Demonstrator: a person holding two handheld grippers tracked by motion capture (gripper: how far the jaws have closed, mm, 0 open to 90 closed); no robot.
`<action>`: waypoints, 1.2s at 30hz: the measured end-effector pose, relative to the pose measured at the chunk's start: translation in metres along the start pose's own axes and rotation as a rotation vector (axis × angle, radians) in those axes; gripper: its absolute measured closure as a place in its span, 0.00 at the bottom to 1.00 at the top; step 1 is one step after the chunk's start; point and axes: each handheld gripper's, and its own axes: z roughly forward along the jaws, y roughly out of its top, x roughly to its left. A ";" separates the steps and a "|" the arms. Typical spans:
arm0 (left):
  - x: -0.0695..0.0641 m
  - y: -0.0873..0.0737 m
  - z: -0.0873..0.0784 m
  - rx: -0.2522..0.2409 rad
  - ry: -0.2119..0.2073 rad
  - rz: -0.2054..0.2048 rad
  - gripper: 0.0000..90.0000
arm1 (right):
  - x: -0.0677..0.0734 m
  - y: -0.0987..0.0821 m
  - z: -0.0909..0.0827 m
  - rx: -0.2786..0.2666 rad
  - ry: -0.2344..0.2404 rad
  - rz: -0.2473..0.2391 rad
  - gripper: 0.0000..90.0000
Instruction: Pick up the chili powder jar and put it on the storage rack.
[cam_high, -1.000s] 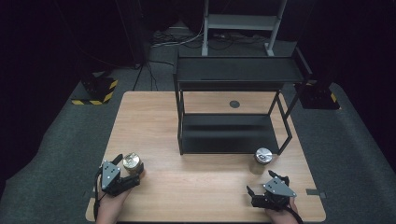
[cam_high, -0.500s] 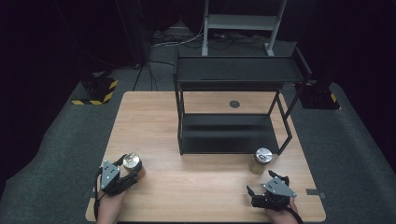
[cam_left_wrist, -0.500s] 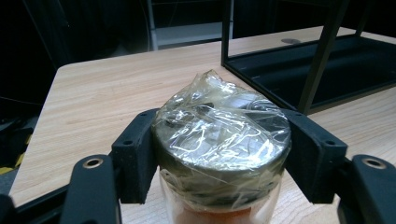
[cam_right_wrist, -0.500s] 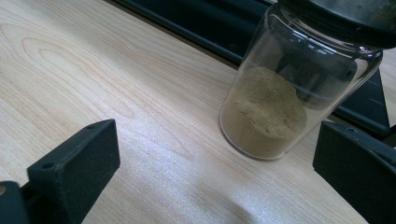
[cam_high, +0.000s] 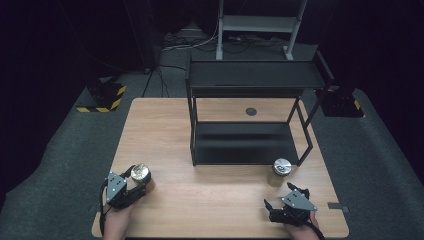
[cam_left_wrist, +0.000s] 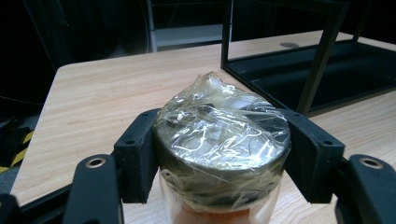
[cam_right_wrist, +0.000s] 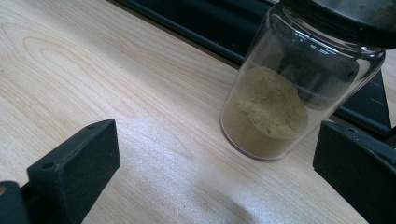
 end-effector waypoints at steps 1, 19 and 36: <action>0.000 0.001 -0.001 -0.002 0.000 0.000 0.39 | 0.000 0.000 0.000 0.000 0.000 0.000 0.00; -0.021 0.015 -0.005 -0.061 -0.080 0.047 0.39 | -0.001 0.000 0.000 -0.002 0.006 0.002 0.00; -0.055 0.023 0.005 -0.054 -0.199 0.090 0.39 | -0.002 -0.001 -0.001 -0.006 0.010 0.000 0.00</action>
